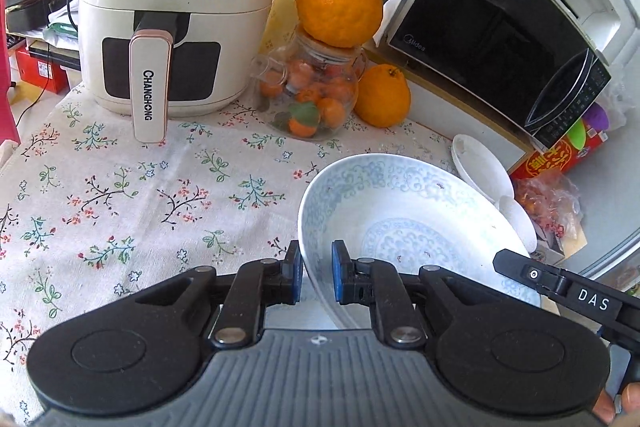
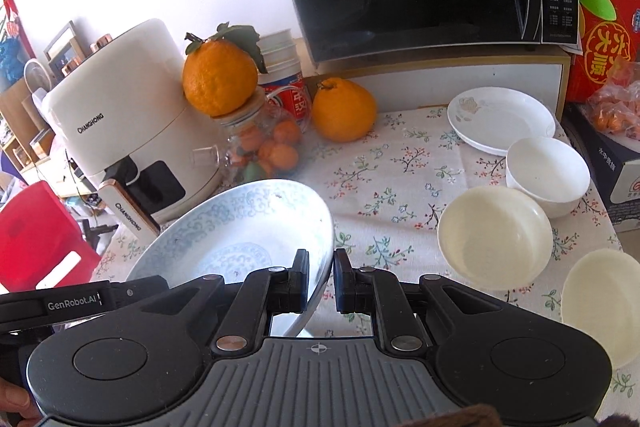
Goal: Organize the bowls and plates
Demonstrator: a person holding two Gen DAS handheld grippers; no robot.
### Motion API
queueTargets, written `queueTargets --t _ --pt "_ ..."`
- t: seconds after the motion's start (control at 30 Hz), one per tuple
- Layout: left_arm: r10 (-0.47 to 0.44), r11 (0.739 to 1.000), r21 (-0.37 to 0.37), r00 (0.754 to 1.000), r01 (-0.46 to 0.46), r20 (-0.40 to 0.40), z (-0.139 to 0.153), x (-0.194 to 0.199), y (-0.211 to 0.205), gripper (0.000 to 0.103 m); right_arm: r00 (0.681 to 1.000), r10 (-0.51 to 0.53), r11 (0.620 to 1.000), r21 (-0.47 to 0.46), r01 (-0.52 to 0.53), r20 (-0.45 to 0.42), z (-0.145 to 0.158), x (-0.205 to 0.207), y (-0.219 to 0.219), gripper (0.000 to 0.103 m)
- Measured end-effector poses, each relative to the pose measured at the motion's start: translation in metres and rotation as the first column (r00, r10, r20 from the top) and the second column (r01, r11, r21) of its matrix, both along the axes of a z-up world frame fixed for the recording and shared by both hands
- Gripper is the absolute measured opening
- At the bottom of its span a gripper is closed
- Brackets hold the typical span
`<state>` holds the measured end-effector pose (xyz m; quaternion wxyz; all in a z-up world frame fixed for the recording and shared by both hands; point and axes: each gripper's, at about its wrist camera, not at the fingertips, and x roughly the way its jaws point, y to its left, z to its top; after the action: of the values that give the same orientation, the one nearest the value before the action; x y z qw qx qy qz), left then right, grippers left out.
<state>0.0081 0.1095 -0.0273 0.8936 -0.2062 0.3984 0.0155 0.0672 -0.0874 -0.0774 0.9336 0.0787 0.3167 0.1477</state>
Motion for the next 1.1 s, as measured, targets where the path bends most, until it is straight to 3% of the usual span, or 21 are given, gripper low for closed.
queueTargets --t 0.23,0.6,1.1 --pt "-0.037 0.999 0.014 0.998 0.038 -0.06 -0.019 -0.024 -0.002 0.013 0.998 -0.003 0.999 -0.035 0.001 -0.056 -0.021 -0.015 0.006 0.013" --pt "-0.035 0.997 0.072 0.995 0.041 -0.09 -0.03 -0.049 0.007 0.013 0.994 0.017 0.995 -0.098 -0.027 -0.105 -0.049 -0.04 0.03 0.013" --pt "-0.08 0.982 0.161 0.989 0.099 -0.122 -0.044 -0.054 -0.011 0.013 0.989 -0.047 0.987 -0.158 0.024 -0.14 -0.071 -0.049 0.031 0.014"
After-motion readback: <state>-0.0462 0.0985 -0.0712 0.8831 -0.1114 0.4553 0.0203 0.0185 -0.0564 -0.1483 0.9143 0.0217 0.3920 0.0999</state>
